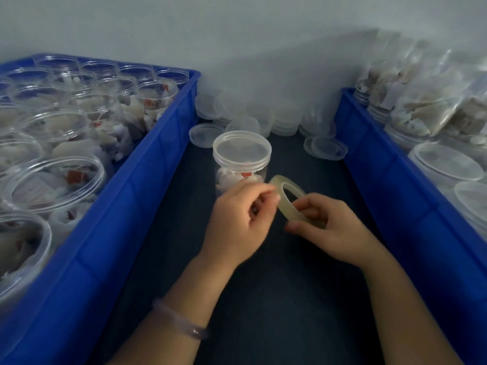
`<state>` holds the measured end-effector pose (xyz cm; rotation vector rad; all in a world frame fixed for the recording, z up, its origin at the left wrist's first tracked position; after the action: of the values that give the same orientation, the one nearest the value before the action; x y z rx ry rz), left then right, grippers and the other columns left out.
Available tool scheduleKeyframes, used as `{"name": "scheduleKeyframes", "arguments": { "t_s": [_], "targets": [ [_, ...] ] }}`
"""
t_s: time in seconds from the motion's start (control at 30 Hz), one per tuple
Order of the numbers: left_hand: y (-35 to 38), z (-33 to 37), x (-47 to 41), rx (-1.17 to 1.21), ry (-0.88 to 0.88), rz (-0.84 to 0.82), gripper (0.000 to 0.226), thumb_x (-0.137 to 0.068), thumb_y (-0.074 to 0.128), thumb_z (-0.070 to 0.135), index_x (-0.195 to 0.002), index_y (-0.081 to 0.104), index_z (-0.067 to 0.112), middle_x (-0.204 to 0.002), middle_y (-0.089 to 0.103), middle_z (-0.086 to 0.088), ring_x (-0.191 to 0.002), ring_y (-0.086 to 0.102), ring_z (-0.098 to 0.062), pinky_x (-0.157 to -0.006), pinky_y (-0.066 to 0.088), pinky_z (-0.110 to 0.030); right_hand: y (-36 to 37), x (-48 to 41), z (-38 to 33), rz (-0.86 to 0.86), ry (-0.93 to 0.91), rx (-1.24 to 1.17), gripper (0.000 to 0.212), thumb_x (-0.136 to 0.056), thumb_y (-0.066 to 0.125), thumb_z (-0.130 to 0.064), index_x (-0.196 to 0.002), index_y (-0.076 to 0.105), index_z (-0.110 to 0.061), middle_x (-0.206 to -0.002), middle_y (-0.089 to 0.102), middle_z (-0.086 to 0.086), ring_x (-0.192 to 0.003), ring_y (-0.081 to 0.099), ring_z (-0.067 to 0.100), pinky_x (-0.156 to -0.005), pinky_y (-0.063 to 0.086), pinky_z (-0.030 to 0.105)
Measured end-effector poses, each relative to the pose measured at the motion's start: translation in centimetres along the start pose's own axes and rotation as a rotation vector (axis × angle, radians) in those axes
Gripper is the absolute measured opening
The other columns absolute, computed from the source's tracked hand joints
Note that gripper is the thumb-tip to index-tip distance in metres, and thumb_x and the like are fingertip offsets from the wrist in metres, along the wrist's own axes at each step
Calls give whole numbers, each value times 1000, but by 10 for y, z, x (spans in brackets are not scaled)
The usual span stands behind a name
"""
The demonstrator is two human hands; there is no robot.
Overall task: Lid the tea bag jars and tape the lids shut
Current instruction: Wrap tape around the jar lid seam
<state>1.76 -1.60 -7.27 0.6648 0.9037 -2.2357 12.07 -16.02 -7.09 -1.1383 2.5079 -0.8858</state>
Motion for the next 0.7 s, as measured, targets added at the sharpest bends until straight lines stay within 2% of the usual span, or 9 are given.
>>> {"name": "scheduleKeyframes", "arguments": {
  "t_s": [0.03, 0.1, 0.17, 0.2, 0.3, 0.37, 0.47, 0.57, 0.7],
  "targets": [
    [7, 2, 2, 1, -62, -131, 38, -92, 57, 30, -124, 59, 10, -119, 59, 0, -105, 57, -7, -87, 51, -23, 0, 4, -5, -9, -55, -98, 23, -78, 74, -25, -97, 62, -29, -88, 71, -12, -77, 69, 3, -66, 53, 20],
    [16, 2, 7, 20, -116, -258, 52, -95, 53, 31, -143, 39, 17, -144, 41, 5, -132, 36, -1, -106, 34, -15, 2, 9, -12, -8, -126, -231, 33, -69, 74, -30, -98, 62, -20, -85, 73, -7, -70, 70, 8, -58, 53, 18],
    [18, 4, 6, 89, -91, -308, 56, -95, 52, 31, -145, 28, 23, -151, 32, 6, -139, 25, 1, -111, 24, -12, 2, 9, -13, 16, -154, -320, 45, -61, 75, -32, -99, 61, -15, -85, 73, -1, -70, 71, 13, -56, 53, 18],
    [16, 5, 4, 95, -62, -280, 56, -92, 53, 32, -142, 31, 21, -149, 36, 2, -138, 30, -2, -112, 27, -15, 3, 8, -14, 28, -161, -357, 47, -59, 76, -31, -99, 61, -14, -85, 74, 0, -70, 71, 13, -56, 53, 18],
    [12, 5, 5, -15, 83, 20, 37, -85, 66, 20, -118, 63, 5, -122, 63, -10, -114, 60, -16, -98, 47, -23, 7, 7, -15, 93, -167, -409, 51, -54, 78, -36, -98, 61, -18, -84, 74, -4, -68, 70, 9, -56, 52, 17],
    [11, 6, 6, -24, 133, 132, 21, -82, 72, 10, -100, 72, 1, -101, 69, -10, -93, 66, -15, -84, 52, -20, 12, 5, -15, 149, -168, -382, 52, -51, 78, -42, -96, 61, -24, -87, 73, -9, -72, 71, 8, -59, 53, 16],
    [10, 6, 7, -58, 122, 118, 9, -85, 67, 7, -88, 71, -1, -87, 65, -7, -80, 61, -10, -74, 50, -16, 18, 4, -17, 175, -166, -349, 52, -50, 77, -47, -96, 61, -27, -90, 73, -14, -75, 71, 6, -61, 53, 14],
    [10, 3, 4, -76, 45, 34, 5, -90, 60, 7, -88, 63, 3, -86, 56, 1, -76, 53, -4, -69, 45, -13, 21, 4, -20, 203, -187, -329, 50, -52, 74, -50, -96, 60, -30, -90, 72, -17, -75, 70, 4, -62, 52, 12],
    [7, -1, 1, 67, -50, -111, 7, -95, 53, 8, -89, 56, 10, -83, 51, 9, -74, 52, -3, -68, 43, -11, 24, 4, -22, 192, -208, -348, 43, -57, 75, -43, -95, 60, -30, -88, 72, -19, -71, 69, 2, -58, 52, 12]
  ]
}}
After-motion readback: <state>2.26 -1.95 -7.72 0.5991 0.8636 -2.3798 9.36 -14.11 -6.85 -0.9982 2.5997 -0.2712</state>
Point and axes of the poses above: each hand's wrist, its own x-axis away from the middle knuckle, its own y-axis out of the palm, z = x × y, the point moved 2 cm from there along -x, towards the middle knuckle
